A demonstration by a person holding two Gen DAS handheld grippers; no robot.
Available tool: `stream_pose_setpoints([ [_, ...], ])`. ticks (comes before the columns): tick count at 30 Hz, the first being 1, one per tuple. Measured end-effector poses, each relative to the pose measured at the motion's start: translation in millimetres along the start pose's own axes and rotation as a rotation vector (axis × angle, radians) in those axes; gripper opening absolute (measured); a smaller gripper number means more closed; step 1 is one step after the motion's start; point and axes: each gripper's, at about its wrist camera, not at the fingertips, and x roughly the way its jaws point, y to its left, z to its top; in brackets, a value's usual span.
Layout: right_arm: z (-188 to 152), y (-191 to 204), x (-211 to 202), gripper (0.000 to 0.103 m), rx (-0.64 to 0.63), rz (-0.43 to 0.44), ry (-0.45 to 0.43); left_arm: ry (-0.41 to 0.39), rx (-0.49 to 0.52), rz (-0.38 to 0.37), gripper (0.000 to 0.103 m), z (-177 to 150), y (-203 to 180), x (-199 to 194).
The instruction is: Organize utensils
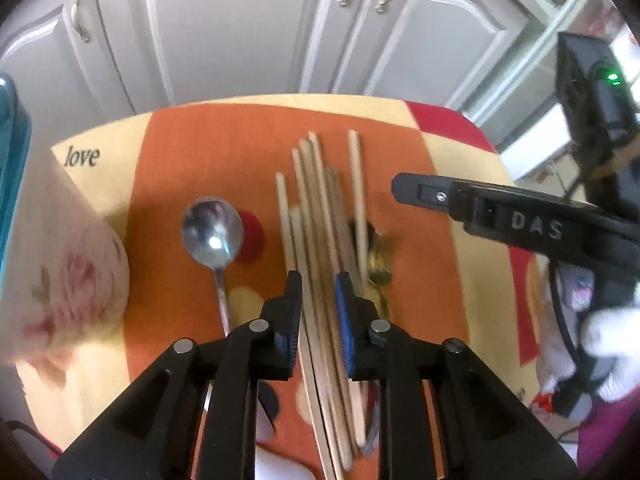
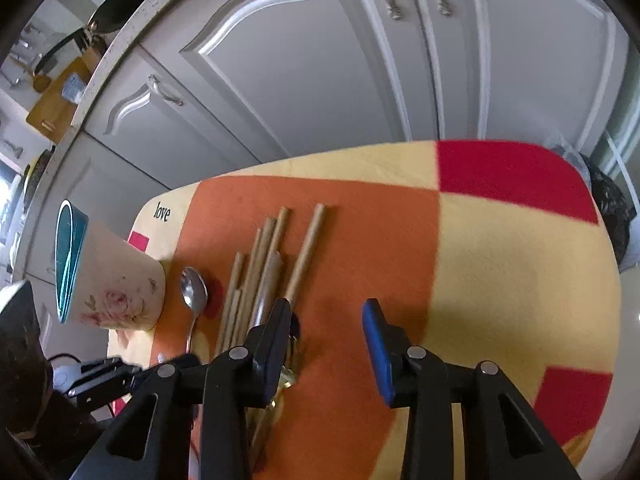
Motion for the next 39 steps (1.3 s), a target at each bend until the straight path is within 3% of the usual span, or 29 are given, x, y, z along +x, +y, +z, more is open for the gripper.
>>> stream_pose_setpoints([
  [7,33,14,27,0.035,0.009,-0.021,0.019,0.052,-0.054,0.023,0.016,16,12,28],
  [13,48,16,49,0.016,0.008,-0.077,0.026,0.037,-0.076,0.039,0.016,32,13,37],
  [16,49,17,51,0.009,-0.014,-0.091,0.021,0.050,-0.116,0.044,0.016,42,16,46],
  [22,40,13,44,0.009,-0.043,-0.065,0.025,0.037,-0.141,0.056,0.016,46,12,52],
  [24,36,10,41,0.009,-0.038,-0.053,0.026,0.027,-0.136,0.052,0.010,45,9,53],
  [33,14,5,8,0.009,-0.015,0.015,-0.008,-0.035,-0.158,-0.101,0.009,14,20,-1],
  [39,-2,6,-23,0.003,-0.010,0.056,-0.041,-0.055,-0.117,-0.120,0.010,3,19,-28],
])
